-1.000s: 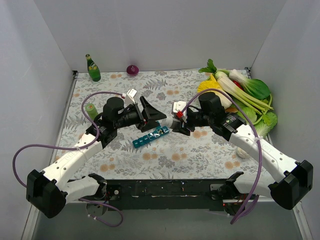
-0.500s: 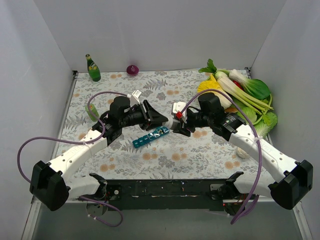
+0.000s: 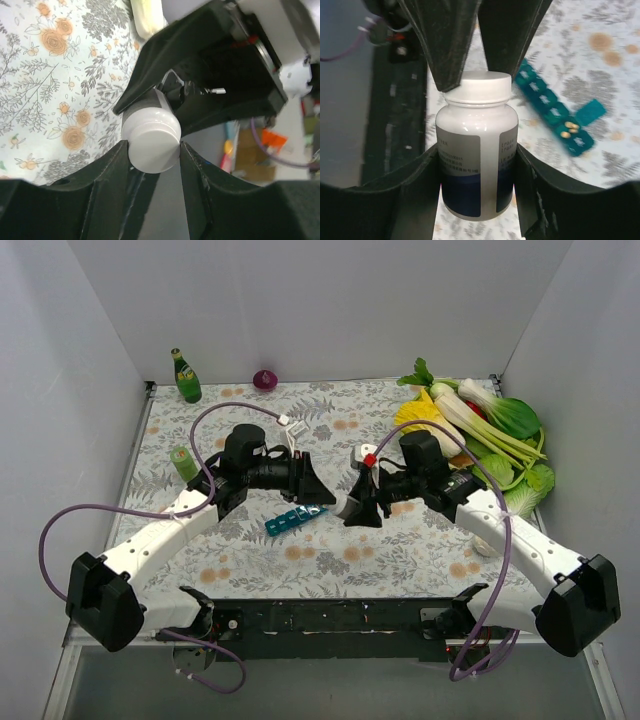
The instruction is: Sort the pills into containers
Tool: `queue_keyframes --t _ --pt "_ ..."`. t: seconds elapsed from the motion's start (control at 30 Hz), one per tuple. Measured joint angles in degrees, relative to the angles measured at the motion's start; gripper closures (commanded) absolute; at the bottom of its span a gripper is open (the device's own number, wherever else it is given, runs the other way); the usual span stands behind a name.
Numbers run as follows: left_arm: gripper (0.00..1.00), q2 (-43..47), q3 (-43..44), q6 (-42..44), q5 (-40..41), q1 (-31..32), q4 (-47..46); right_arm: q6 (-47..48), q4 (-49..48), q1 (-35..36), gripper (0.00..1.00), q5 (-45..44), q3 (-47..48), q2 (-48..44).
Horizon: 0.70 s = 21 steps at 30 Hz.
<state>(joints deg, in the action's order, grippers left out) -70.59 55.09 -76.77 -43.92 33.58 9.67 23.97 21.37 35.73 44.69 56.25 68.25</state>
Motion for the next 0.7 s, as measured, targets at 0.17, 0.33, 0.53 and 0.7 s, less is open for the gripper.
queue_keyframes --t 0.17,0.33,0.53,0.7 --pt "0.74 -0.1 2.2 19.7 -7.9 0.3 5.9 -15.4 -14.0 -1.1 0.99 12.9 -8.3 0.1" --pt "0.15 -0.5 3.9 26.8 -10.0 0.7 7.6 -27.8 -26.9 -2.0 0.99 20.2 -13.1 0.7" --pt "0.02 2.0 2.5 21.3 -5.8 -2.3 2.5 -27.4 -28.8 -2.0 0.99 22.2 -13.1 0.2" --pt "0.02 8.7 1.4 12.2 -1.1 -6.4 -0.3 -19.1 -21.4 -2.3 0.99 20.0 -10.9 -0.8"
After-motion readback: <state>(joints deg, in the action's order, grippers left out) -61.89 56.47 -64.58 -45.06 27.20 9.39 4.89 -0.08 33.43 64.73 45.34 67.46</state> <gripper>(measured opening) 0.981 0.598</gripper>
